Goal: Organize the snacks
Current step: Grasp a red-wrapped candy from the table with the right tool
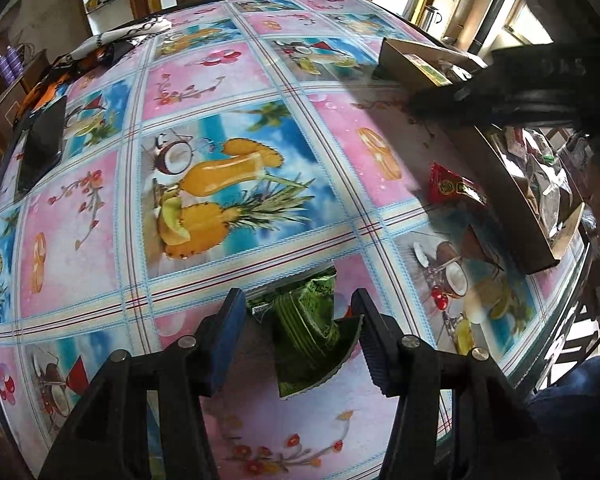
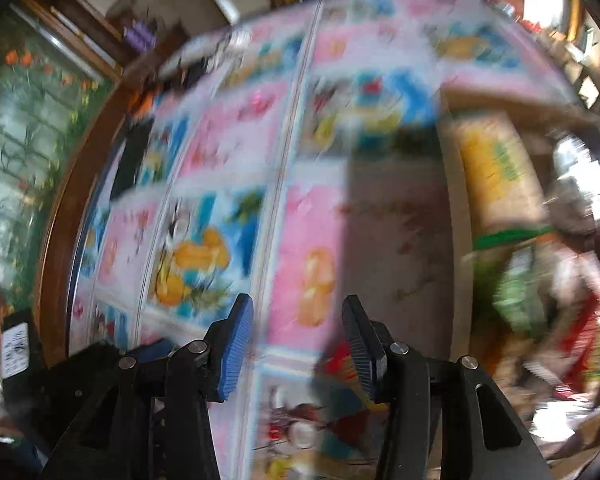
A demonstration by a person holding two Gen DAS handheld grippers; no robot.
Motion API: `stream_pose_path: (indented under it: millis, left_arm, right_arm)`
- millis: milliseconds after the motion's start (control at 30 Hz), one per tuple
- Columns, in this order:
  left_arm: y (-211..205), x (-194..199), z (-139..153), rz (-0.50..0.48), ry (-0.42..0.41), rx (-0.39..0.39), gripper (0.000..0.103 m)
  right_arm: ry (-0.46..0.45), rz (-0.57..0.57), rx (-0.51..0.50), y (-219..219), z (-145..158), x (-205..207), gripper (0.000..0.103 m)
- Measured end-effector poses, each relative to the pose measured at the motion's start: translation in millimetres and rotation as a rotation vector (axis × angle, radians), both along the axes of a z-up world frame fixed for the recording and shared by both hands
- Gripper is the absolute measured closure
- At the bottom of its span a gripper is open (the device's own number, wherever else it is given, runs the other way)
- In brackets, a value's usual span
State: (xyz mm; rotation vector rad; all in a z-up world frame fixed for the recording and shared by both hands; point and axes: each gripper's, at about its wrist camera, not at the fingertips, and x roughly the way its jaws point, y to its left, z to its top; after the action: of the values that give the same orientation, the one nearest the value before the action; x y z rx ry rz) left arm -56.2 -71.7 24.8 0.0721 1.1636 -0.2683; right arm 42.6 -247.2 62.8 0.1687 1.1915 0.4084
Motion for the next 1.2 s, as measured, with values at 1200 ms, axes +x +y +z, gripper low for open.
stream_pose_path:
  millis: [1200]
  left_arm:
    - [-13.0,-7.1,-3.3,-0.007,-0.095,0.176,0.063]
  right_arm:
    - [-0.009,0.208,-0.188,17.8,-45.6,-51.5,0.083]
